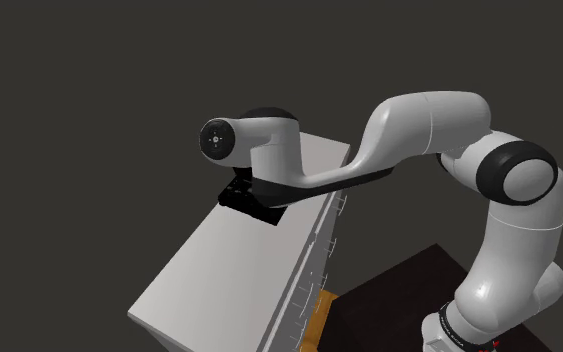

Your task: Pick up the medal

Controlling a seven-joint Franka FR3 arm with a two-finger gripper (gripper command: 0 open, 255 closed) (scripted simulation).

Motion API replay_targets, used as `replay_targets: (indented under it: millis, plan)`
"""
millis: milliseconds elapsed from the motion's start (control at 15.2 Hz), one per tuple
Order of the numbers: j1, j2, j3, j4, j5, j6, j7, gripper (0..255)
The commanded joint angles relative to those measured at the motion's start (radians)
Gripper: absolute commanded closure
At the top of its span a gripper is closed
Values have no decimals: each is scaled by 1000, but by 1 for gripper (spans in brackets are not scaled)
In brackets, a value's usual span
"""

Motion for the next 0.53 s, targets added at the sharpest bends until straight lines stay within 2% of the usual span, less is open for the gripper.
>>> replay_targets:
  millis: [0, 462]
  plan:
    - [0, 0, 0, 0, 0, 0, 0, 255]
    - [20, -3, 1, 61, 3, -37, -45, 255]
